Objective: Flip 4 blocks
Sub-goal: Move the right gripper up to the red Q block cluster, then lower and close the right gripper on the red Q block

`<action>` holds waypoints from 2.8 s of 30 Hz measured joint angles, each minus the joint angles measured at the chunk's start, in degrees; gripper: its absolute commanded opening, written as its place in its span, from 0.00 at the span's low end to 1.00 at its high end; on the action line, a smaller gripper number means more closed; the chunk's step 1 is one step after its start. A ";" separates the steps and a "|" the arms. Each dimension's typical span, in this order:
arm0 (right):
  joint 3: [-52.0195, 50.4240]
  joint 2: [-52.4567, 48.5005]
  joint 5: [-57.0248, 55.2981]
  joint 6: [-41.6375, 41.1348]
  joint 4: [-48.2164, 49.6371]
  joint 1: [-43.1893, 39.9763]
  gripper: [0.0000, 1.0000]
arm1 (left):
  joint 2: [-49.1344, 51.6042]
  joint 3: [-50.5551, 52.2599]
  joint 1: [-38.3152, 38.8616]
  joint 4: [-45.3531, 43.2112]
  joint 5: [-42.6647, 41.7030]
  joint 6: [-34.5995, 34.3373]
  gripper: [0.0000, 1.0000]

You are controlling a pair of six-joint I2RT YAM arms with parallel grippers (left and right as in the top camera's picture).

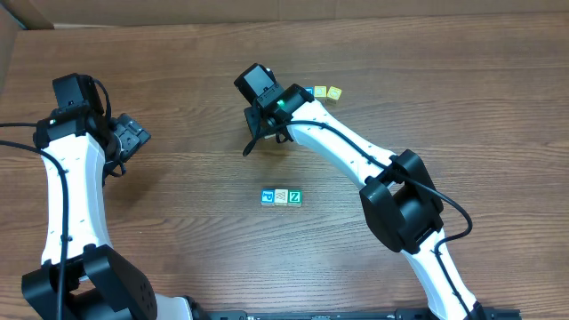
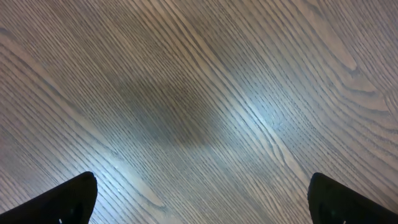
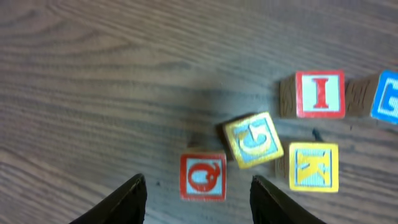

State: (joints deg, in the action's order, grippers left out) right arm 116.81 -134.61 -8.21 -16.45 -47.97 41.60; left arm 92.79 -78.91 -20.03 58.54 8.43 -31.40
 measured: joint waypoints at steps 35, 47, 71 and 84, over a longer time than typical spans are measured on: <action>-1.81 -2.84 7.21 0.00 1.16 0.00 0.51 | 0.00 0.00 0.00 0.00 0.00 0.00 1.00; -1.86 -2.84 7.45 -0.02 4.55 0.00 0.51 | 0.00 0.00 0.00 0.00 0.00 0.00 1.00; -1.86 -5.73 5.01 0.11 5.57 0.02 0.35 | 0.00 0.00 0.00 0.00 0.00 0.00 1.00; -1.86 -5.11 5.07 -0.02 2.93 0.00 0.29 | 0.00 0.00 0.00 0.00 0.00 0.00 1.00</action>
State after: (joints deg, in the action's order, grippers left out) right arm 114.96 -139.72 -3.14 -16.47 -45.04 41.60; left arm 92.79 -78.91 -20.03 58.54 8.43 -31.40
